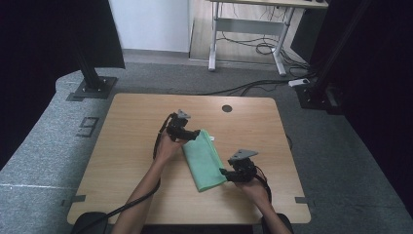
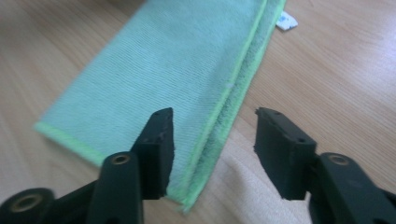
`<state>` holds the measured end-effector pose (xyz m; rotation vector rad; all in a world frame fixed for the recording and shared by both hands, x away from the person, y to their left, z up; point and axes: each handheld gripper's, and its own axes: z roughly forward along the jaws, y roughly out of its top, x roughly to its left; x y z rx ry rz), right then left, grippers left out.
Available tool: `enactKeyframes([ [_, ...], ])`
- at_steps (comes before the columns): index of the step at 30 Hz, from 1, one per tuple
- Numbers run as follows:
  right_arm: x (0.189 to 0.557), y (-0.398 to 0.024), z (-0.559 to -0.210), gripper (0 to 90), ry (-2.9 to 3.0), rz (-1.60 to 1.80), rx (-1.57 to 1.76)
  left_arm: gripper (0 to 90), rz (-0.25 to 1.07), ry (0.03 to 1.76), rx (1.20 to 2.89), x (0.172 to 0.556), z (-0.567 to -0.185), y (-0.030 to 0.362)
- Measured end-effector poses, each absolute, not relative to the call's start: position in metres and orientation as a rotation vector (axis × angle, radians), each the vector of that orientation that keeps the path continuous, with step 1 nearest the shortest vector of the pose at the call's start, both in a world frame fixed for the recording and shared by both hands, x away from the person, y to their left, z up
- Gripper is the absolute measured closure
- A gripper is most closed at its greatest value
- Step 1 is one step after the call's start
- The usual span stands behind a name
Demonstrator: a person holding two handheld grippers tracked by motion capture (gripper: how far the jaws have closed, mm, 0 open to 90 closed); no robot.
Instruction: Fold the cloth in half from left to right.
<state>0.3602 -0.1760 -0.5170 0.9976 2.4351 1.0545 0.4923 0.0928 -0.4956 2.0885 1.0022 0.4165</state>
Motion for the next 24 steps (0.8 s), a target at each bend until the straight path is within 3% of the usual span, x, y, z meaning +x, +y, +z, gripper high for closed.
enactKeyframes([
  [5,0.368,-0.175,-0.527,42.9,2.453,0.979,1.006,14.5,0.401,1.006,2.102,0.481,-0.502,0.1],
  [24,0.373,-0.186,-0.532,45.6,2.423,0.932,1.059,10.9,0.351,0.967,2.158,0.426,-0.532,0.11],
])
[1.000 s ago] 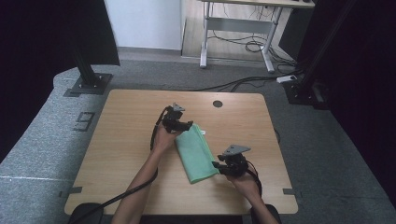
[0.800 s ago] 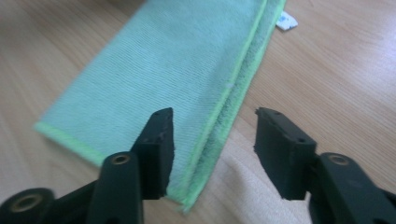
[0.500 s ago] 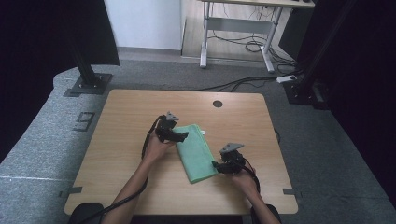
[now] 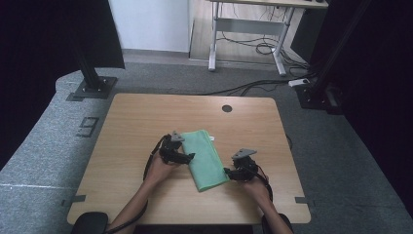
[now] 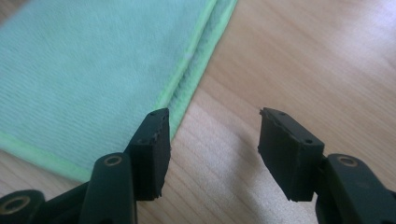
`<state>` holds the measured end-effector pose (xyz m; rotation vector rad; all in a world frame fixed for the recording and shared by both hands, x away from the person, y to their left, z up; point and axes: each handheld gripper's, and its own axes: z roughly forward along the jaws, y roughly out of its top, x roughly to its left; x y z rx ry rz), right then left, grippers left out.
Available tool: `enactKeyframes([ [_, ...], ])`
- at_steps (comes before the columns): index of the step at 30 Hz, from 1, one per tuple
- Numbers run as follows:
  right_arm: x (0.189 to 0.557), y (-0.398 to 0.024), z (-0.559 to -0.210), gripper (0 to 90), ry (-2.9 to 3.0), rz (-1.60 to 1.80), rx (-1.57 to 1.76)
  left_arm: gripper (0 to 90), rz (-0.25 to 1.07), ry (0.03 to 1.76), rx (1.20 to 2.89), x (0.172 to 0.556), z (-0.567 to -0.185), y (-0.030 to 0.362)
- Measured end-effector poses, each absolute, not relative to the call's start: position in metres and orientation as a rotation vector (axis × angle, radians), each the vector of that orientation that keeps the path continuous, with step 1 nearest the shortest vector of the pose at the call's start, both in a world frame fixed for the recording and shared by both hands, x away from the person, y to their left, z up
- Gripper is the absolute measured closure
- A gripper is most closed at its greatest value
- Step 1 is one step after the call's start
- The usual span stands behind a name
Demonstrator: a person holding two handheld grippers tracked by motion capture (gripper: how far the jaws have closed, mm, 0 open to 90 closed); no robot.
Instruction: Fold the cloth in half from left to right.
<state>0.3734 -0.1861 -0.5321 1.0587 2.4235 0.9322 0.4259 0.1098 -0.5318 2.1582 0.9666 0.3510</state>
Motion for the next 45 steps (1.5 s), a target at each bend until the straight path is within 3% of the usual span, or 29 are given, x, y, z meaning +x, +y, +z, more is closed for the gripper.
enactKeyframes([
  [12,0.376,-0.159,-0.536,71.4,2.563,0.988,0.994,11.6,0.392,0.976,2.221,0.418,-0.546,0.11],
  [19,0.371,-0.15,-0.53,71.5,2.602,0.991,0.949,14.4,0.412,0.958,2.225,0.414,-0.537,0.116],
  [20,0.376,-0.149,-0.528,75.3,2.586,1.0,0.961,15.5,0.41,0.955,2.217,0.412,-0.535,0.117],
  [26,0.407,-0.139,-0.519,78.6,2.528,1.028,1.0,44.1,0.368,0.903,2.202,0.404,-0.528,0.119],
  [34,0.433,-0.129,-0.526,72.9,2.51,0.972,1.068,56.8,0.337,0.888,2.221,0.401,-0.535,0.117],
  [41,0.436,-0.128,-0.534,86.6,2.543,0.988,1.08,76.4,0.271,0.876,2.211,0.401,-0.541,0.114],
  [45,0.434,-0.128,-0.531,88.0,2.536,0.989,1.07,87.0,0.254,0.881,2.205,0.402,-0.539,0.114],
])
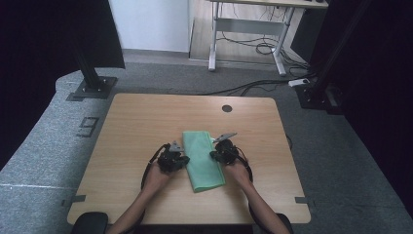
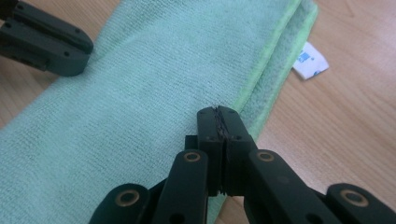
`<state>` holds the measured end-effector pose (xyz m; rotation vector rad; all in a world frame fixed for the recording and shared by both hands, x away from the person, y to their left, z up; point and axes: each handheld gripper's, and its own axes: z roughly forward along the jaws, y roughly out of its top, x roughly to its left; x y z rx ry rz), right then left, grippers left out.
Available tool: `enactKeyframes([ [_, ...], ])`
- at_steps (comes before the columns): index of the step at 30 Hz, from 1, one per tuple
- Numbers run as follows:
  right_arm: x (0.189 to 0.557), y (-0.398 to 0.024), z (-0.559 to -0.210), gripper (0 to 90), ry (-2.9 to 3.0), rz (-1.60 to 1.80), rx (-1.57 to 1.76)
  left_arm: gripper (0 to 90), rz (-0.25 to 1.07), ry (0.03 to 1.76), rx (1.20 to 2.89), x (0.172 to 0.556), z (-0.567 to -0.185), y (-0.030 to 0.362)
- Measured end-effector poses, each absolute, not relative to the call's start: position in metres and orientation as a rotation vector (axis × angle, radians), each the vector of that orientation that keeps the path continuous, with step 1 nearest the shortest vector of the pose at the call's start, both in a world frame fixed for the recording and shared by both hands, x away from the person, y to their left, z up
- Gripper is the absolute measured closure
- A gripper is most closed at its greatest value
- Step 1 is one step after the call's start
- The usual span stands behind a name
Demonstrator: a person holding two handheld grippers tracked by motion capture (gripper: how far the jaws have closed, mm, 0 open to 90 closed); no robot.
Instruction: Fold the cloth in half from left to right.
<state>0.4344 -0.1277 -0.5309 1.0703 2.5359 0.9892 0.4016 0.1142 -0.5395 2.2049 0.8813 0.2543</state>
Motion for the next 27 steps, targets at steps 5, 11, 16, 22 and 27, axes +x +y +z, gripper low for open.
enactKeyframes([
  [5,0.43,-0.13,-0.516,88.1,2.503,1.029,1.036,89.1,0.239,0.886,2.15,0.402,-0.529,0.116],
  [11,0.43,-0.134,-0.507,88.0,2.484,0.999,1.034,79.4,0.286,0.884,2.147,0.404,-0.522,0.107],
  [16,0.435,-0.137,-0.527,87.9,2.513,0.948,1.089,61.5,0.349,0.92,2.187,0.405,-0.531,0.104],
  [22,0.435,-0.142,-0.532,84.5,2.509,0.957,1.094,38.6,0.389,0.958,2.187,0.406,-0.532,0.107],
  [27,0.43,-0.146,-0.524,68.5,2.49,0.965,1.085,23.4,0.41,0.974,2.195,0.402,-0.53,0.109],
])
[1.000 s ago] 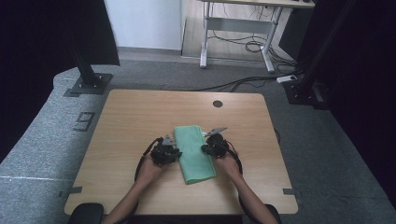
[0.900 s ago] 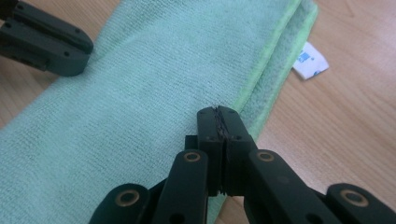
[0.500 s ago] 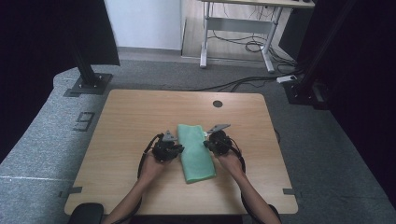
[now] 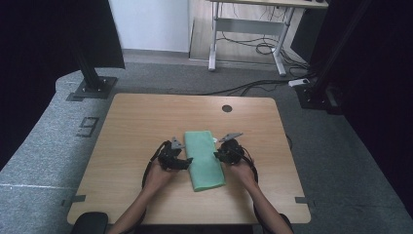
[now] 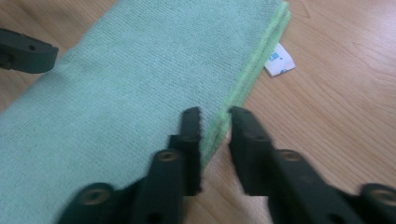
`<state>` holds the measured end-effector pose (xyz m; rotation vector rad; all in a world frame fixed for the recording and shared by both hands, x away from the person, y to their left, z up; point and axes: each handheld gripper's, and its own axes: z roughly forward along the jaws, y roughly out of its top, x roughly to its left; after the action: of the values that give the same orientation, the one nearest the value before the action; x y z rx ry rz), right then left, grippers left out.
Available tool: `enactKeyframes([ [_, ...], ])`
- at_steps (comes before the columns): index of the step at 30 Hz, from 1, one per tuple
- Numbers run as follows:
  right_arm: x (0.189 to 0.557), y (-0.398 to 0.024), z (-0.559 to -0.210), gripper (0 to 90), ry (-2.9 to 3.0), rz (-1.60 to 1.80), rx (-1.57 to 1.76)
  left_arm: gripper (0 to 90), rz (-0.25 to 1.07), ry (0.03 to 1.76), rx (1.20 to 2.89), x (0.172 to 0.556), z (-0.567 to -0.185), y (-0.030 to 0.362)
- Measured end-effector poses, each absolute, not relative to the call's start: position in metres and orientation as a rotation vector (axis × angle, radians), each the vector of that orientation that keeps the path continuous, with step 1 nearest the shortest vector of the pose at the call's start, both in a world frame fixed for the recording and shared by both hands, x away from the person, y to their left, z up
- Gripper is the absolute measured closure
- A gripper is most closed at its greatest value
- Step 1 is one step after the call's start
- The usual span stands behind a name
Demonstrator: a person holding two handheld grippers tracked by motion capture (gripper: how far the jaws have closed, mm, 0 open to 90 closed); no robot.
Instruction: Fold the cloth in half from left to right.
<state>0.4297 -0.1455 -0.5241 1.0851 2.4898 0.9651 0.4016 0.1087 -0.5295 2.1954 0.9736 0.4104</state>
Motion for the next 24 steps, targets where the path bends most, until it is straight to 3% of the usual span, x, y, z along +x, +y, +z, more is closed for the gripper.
enactKeyframes([
  [7,0.418,-0.154,-0.534,56.4,2.527,0.935,1.05,15.3,0.421,0.992,2.238,0.395,-0.539,0.11],
  [24,0.403,-0.143,-0.536,56.6,2.534,0.944,1.045,14.2,0.474,1.053,2.249,0.398,-0.542,0.13],
])
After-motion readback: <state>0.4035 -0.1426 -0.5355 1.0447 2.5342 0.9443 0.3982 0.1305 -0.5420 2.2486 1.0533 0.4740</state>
